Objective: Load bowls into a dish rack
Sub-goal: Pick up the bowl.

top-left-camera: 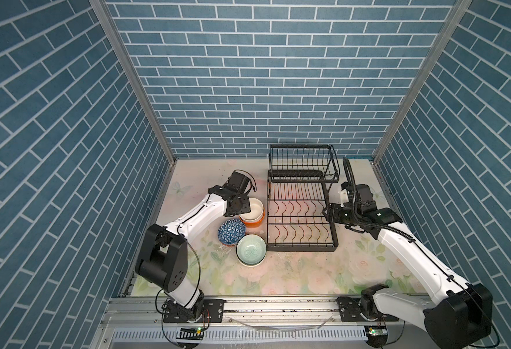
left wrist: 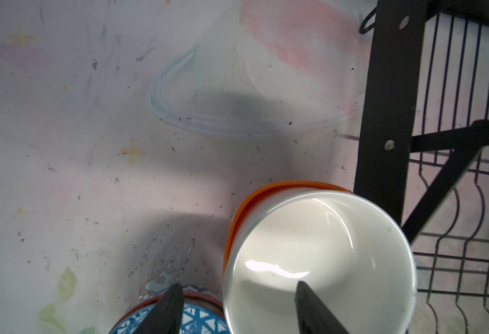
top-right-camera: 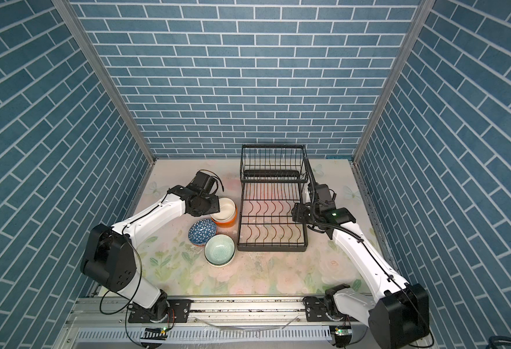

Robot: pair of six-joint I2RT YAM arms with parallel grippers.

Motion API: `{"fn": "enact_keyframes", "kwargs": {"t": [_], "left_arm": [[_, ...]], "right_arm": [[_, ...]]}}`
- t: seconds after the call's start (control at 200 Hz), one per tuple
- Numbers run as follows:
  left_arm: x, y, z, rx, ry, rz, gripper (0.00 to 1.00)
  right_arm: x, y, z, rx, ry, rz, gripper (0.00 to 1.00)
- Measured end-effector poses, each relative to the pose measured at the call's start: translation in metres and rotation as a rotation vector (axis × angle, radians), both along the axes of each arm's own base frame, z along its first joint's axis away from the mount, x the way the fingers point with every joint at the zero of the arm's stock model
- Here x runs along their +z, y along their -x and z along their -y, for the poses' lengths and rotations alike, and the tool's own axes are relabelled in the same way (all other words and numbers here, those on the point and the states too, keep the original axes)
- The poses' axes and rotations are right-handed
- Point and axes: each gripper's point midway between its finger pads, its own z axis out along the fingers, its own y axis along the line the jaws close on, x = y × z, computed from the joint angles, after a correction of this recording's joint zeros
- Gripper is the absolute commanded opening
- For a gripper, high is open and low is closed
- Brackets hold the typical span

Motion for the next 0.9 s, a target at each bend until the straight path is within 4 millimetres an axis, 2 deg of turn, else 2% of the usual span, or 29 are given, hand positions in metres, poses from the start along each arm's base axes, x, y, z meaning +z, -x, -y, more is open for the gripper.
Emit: {"fn": "enact_keyframes", "kwargs": {"t": [0.16,0.365,0.635,0.9], "left_arm": [[-0.012,-0.009,0.002,0.002,-0.033,-0.017,0.53],[-0.023,-0.009,0.005,-0.004,-0.057,-0.038,0.40],[-0.024,-0.011,0.006,-0.006,-0.067,-0.026,0.26],[-0.023,-0.011,0.006,-0.007,-0.087,-0.017,0.22]], "right_arm": [[0.001,-0.002,-0.001,0.004,0.001,0.008,0.61],[0.000,-0.004,-0.002,0.006,0.001,0.011,0.59],[-0.003,-0.007,-0.003,0.010,0.004,0.012,0.57],[-0.001,-0.009,-0.004,0.018,0.006,0.024,0.57]]}}
